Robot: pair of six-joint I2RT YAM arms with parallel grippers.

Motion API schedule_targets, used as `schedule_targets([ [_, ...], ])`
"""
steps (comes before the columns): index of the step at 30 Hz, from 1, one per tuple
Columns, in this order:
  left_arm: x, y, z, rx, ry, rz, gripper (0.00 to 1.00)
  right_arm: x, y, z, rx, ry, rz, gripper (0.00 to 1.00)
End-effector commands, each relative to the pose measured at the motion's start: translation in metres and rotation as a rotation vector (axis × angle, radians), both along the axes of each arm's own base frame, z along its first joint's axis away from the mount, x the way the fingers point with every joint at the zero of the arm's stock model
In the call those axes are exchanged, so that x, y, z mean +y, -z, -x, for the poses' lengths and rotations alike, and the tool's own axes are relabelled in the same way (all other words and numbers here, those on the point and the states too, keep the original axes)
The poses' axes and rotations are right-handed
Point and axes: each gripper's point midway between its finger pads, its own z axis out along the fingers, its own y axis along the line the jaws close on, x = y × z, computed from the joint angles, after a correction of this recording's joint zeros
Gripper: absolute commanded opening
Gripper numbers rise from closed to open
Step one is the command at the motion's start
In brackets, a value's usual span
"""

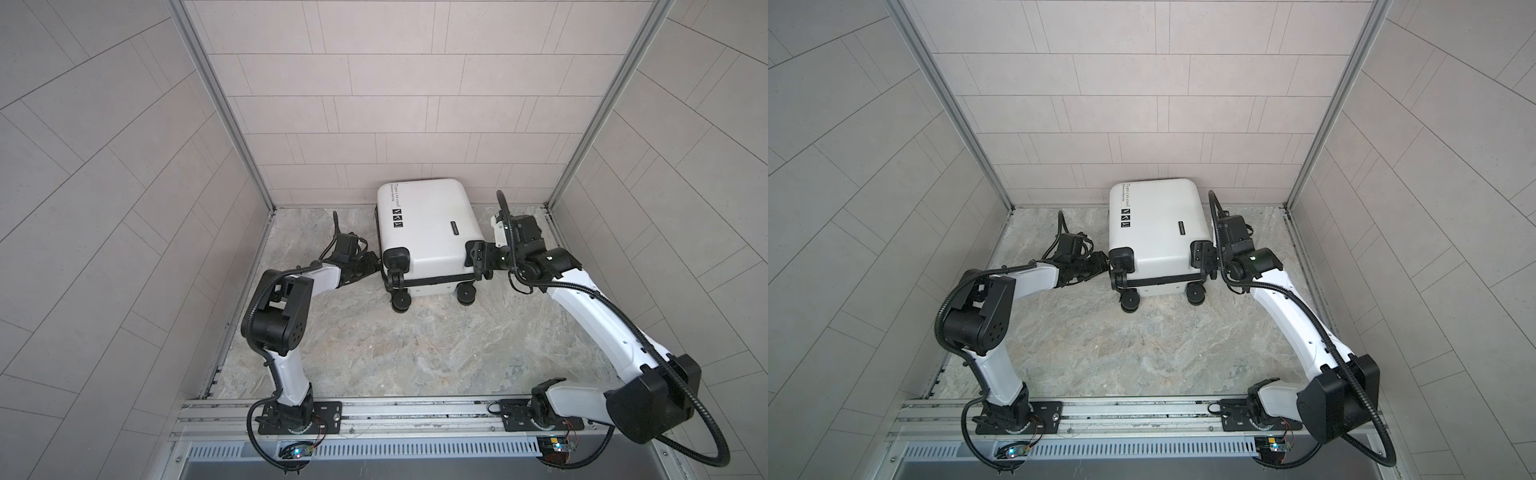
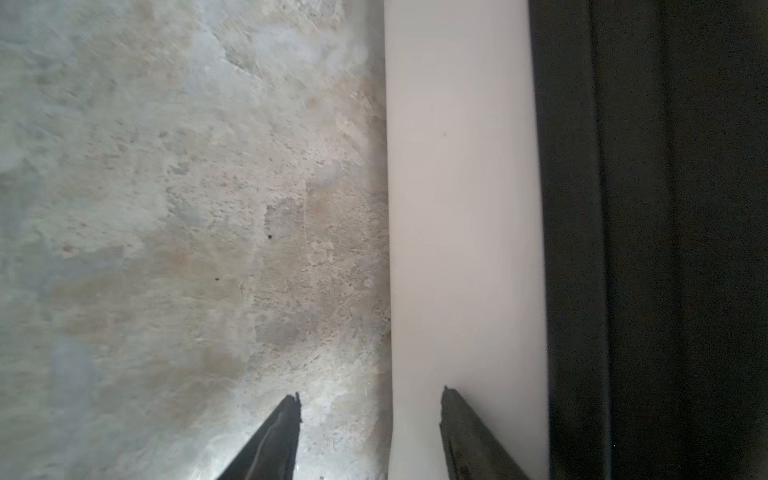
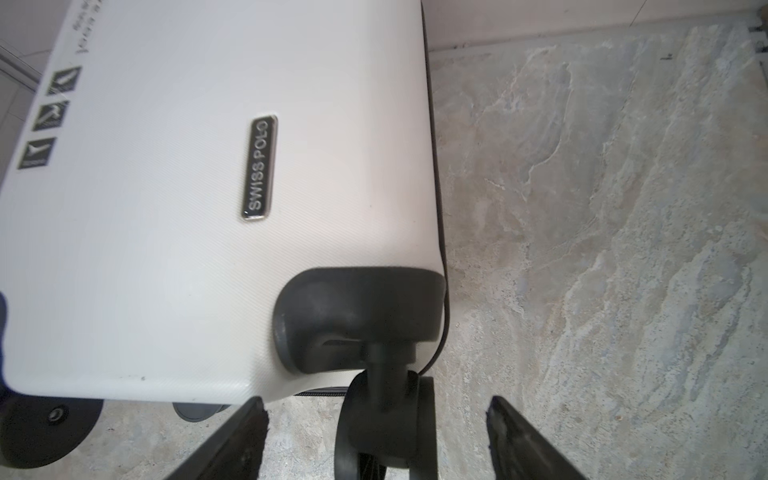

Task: Pack the luggage

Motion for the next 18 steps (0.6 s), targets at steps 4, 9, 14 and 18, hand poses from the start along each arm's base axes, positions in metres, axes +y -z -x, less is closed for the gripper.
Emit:
schedule_targets([
  [4, -0.065, -0.037, 0.017, -0.102, 0.171, 0.045, 0.6, 0.004, -0.034, 0.016, -0.074, -0.042, -0.04, 0.86],
  [9, -0.11, -0.044, 0.03, -0.131, 0.254, 0.044, 0.6, 0.012, -0.038, 0.022, -0.062, -0.061, -0.074, 0.86],
  [14, -0.138, -0.047, 0.046, -0.15, 0.3, 0.031, 0.6, 0.021, -0.028, 0.027, -0.028, -0.08, -0.081, 0.86],
  [18, -0.126, -0.047, 0.057, -0.17, 0.288, -0.006, 0.6, 0.035, -0.014, 0.032, 0.023, -0.114, -0.076, 0.87],
])
